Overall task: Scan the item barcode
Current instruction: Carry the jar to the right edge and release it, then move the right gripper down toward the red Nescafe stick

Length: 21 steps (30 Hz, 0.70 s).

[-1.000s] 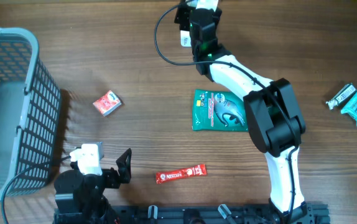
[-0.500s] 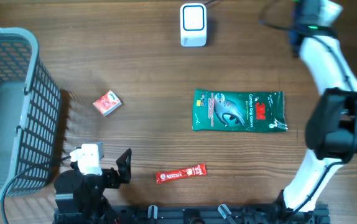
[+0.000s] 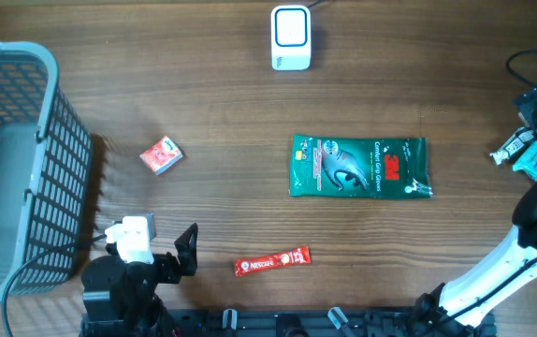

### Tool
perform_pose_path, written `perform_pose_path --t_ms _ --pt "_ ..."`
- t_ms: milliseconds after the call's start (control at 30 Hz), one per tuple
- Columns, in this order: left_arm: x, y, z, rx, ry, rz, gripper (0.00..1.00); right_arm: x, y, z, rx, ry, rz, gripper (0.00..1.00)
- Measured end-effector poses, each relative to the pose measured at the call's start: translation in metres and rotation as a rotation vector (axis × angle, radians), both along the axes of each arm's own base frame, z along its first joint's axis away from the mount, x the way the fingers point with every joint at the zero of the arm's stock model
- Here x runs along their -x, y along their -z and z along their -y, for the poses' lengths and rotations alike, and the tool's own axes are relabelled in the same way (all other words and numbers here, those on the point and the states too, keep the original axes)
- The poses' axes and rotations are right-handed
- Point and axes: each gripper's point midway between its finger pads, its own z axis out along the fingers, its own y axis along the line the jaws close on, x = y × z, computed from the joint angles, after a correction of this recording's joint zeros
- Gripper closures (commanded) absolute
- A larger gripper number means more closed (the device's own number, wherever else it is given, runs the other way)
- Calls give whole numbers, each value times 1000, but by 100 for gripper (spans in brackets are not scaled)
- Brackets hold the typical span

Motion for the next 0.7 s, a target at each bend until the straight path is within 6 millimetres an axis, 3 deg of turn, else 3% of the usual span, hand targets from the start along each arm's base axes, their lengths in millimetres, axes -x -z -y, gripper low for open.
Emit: perform_pose_path --t_ms 100,200,233,300,367,400,433,467,567,600,633,700 --pt "0 0 0 0 0 0 0 -6 -10 -13 -61 -47 27 0" --pt "0 0 0 0 0 -1 0 -22 -74 -29 -90 -122 183 1" --pt "0 0 0 0 0 0 0 -30 -138 -42 -90 -166 335 0" --pt "0 0 0 0 0 0 0 -25 -219 -80 -178 -241 539 0" --pt "0 0 0 0 0 0 0 -7 -295 -132 -291 -353 711 0" --pt "0 0 0 0 0 0 0 3 -326 -165 -356 -426 769 0" --pt "0 0 0 0 0 0 0 12 -343 -196 -417 -493 792 0" --pt "0 0 0 0 0 0 0 20 -353 -232 -490 -564 788 0" --pt "0 0 0 0 0 0 0 26 -335 -331 -654 -760 657 0" --pt "0 0 0 0 0 -1 0 25 -321 -364 -666 -841 601 0" --pt "0 0 0 0 0 0 0 22 -288 -420 -636 -970 485 0" --pt "0 0 0 0 0 0 0 24 -242 -470 -570 -1113 343 0"
